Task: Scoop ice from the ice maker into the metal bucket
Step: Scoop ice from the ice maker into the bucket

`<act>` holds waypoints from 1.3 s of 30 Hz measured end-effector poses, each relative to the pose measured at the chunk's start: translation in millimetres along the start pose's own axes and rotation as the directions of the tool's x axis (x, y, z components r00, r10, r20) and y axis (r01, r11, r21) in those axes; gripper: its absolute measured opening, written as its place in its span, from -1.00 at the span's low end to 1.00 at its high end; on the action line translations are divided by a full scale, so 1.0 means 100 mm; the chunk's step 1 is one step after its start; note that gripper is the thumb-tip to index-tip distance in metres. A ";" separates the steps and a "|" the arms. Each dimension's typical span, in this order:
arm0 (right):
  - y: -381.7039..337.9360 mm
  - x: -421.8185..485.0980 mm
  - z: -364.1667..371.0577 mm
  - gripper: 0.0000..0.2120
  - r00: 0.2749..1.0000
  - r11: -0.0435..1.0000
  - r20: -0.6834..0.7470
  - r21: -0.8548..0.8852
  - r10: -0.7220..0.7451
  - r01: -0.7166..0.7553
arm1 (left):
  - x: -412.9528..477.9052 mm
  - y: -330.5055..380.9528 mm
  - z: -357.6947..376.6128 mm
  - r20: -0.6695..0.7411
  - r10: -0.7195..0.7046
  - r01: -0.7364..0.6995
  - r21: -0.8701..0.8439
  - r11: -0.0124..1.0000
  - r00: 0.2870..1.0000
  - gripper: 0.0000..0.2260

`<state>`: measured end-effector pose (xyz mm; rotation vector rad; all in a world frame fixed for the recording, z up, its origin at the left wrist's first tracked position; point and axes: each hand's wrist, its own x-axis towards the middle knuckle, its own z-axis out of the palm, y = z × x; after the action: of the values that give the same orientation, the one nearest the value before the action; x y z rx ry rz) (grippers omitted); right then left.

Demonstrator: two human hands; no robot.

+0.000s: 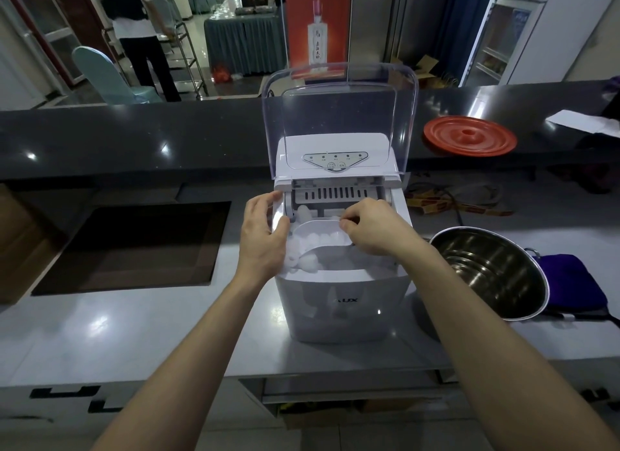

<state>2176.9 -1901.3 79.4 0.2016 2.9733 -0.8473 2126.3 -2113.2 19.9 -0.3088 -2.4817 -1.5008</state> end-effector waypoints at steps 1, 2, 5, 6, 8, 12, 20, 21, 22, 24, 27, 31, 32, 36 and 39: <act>0.01 0.01 0.00 -0.73 1.000 1.000 -0.007 -0.006 0.009 -0.009 | 0.00 0.00 0.00 -0.001 -0.002 0.002 0.008 1.000 1.000 -0.68; 0.01 0.02 -0.01 -0.73 1.000 1.000 -0.010 -0.016 0.019 -0.019 | 0.01 -0.01 0.01 -0.002 -0.003 0.003 0.014 1.000 1.000 -0.68; 0.01 0.02 -0.03 -0.73 0.999 0.998 -0.008 -0.041 0.038 -0.039 | 0.00 0.00 0.00 0.006 -0.019 0.019 -0.019 1.000 1.000 -0.68; 0.02 0.02 -0.03 -0.73 0.999 0.998 -0.009 -0.043 0.044 -0.045 | 0.00 0.01 0.00 0.010 -0.035 0.035 -0.044 0.998 0.999 -0.68; 0.01 0.02 -0.03 -0.73 0.998 0.997 -0.018 -0.041 0.061 -0.062 | 0.00 0.03 -0.01 0.016 -0.067 0.068 -0.101 0.993 0.998 -0.67; 0.01 0.00 -0.09 -0.73 0.996 0.996 -0.053 -0.040 0.077 -0.079 | 0.01 0.04 -0.04 0.034 -0.082 0.086 -0.137 0.987 0.996 -0.66; 0.04 -0.06 -0.33 -0.70 0.984 0.999 -0.173 -0.016 0.043 -0.047 | 0.10 0.11 -0.11 -0.033 0.051 -0.052 -0.011 0.999 0.998 -0.72; 0.05 -0.08 -0.37 -0.70 0.983 0.999 -0.179 -0.019 0.041 -0.045 | 0.11 0.13 -0.12 -0.041 0.081 -0.081 0.001 0.997 0.996 -0.74; 0.08 -0.10 -0.40 -0.71 0.981 0.999 -0.188 -0.019 0.040 -0.044 | 0.12 0.17 -0.12 -0.050 0.112 -0.111 0.022 0.994 0.992 -0.75; 0.12 -0.15 -0.48 -0.70 0.975 0.999 -0.218 -0.003 0.047 -0.049 | 0.15 0.25 -0.12 -0.055 0.171 -0.168 0.053 0.984 0.984 -0.76; 0.21 -0.27 -0.61 -0.71 0.960 0.996 -0.264 0.037 0.091 -0.085 | 0.16 0.44 -0.08 0.009 0.231 -0.231 0.017 0.973 0.973 -0.75; 0.44 -0.45 -0.78 -0.73 0.932 0.983 -0.315 0.099 0.181 -0.158 | 0.20 0.74 0.06 0.133 0.280 -0.277 -0.042 0.960 0.951 -0.76; 0.53 -0.51 -0.83 -0.72 0.918 0.977 -0.336 0.113 0.209 -0.181 | 0.20 0.84 0.13 0.160 0.294 -0.290 -0.050 0.956 0.942 -0.75; 0.91 -0.73 -0.95 -0.71 0.869 0.953 -0.392 0.145 0.302 -0.266 | 0.14 1.17 0.40 0.252 0.332 -0.333 -0.042 0.942 0.909 -0.74; 1.27 -0.90 -1.00 -0.71 0.835 0.927 -0.401 0.154 0.376 -0.343 | 0.08 1.37 0.66 0.347 0.374 -0.383 -0.047 0.923 0.860 -0.75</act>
<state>2282.8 -1751.6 105.1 1.0447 3.1093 -0.9657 2153.4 -1991.7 108.0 -1.0810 -2.4847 -1.3385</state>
